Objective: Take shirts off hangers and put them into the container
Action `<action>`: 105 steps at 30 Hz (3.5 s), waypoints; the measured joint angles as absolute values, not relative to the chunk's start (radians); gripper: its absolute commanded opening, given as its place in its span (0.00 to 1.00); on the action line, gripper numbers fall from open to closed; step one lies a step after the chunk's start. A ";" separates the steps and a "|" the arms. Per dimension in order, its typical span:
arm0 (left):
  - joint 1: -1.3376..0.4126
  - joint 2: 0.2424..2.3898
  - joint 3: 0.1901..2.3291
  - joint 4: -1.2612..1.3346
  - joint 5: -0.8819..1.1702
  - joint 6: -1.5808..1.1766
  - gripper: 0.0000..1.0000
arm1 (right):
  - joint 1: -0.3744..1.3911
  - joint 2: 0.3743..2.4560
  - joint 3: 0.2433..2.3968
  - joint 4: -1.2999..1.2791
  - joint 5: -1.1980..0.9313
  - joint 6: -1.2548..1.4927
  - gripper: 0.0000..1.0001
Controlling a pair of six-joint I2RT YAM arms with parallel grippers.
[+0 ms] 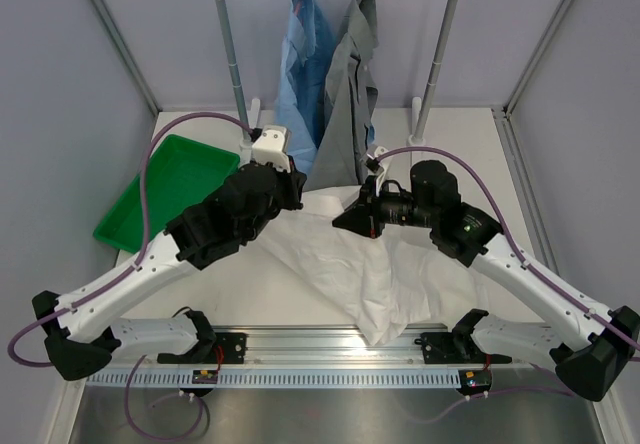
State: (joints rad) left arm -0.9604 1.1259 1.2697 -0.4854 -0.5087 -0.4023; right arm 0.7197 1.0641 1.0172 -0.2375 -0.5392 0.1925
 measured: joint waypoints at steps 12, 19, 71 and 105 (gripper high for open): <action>-0.957 0.973 1.064 -0.253 -0.455 -0.140 0.00 | 0.742 1.027 1.017 -0.265 -0.586 0.186 0.75; -0.957 0.888 1.003 -0.210 -0.353 0.014 0.00 | 0.742 1.020 1.124 -0.392 -0.583 0.127 0.87; -0.941 0.852 0.972 -0.133 -0.350 0.036 0.00 | 0.749 1.266 1.288 -0.497 -0.841 -0.106 0.00; -0.962 1.159 1.264 -0.332 -0.818 -0.175 0.00 | 0.754 1.052 1.343 -0.732 -0.505 -0.131 0.00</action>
